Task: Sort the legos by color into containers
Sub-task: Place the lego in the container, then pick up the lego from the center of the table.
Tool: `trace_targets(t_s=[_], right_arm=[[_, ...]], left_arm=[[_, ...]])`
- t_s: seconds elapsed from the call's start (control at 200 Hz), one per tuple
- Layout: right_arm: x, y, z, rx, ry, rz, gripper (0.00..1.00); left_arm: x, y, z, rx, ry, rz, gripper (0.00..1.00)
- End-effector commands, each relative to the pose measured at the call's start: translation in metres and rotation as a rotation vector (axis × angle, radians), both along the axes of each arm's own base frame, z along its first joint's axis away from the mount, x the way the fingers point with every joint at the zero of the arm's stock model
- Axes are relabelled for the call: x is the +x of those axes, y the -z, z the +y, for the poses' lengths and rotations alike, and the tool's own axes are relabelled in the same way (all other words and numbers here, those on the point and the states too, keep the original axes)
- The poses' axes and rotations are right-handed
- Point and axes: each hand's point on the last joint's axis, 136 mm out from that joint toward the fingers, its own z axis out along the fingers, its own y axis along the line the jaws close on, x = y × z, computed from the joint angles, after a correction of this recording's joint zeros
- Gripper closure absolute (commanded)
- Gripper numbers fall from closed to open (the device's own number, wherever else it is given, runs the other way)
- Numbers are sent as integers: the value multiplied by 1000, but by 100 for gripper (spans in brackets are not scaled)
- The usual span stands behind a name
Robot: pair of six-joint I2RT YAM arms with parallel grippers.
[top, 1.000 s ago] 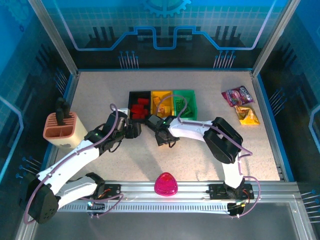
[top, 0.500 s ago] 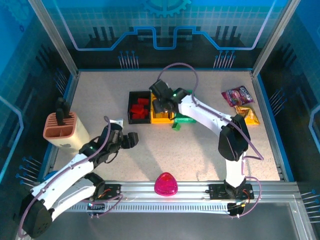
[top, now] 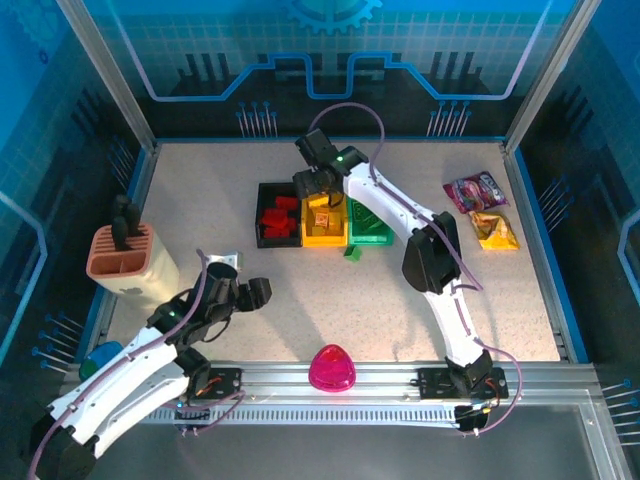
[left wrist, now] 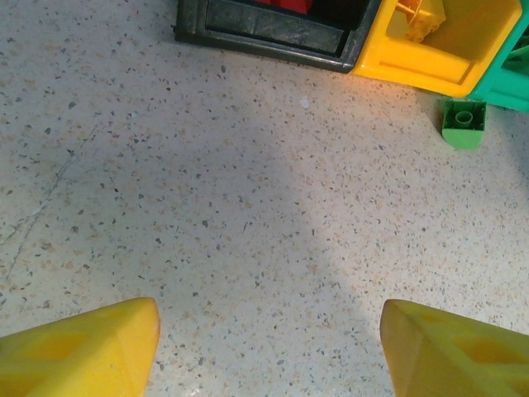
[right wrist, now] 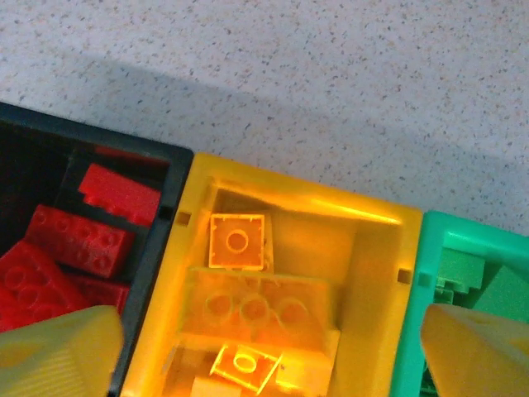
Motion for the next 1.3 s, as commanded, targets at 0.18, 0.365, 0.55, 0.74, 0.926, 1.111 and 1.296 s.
trace_targets(t_s=[0.18, 0.365, 0.55, 0.74, 0.926, 1.111, 1.296], right_arm=[[-32, -34, -14, 8, -7, -54, 2], [-69, -26, -33, 31, -23, -34, 4], [-103, -2, -55, 41, -18, 13, 13], [-130, 29, -73, 45, 17, 76, 23], [-144, 59, -79, 62, 55, 133, 25], [-145, 88, -81, 42, 87, 192, 26], [-141, 111, -81, 50, 102, 234, 27]], left_arm=[[0, -7, 1, 6, -5, -13, 28], [2, -6, -3, 6, 5, -8, 29], [3, -3, -5, 7, 12, -7, 29], [1, 2, -7, 8, 17, 6, 29], [1, 3, -7, 12, 17, 8, 29], [1, 5, -7, 17, 19, 14, 29], [-1, 6, -6, 23, 19, 20, 29]])
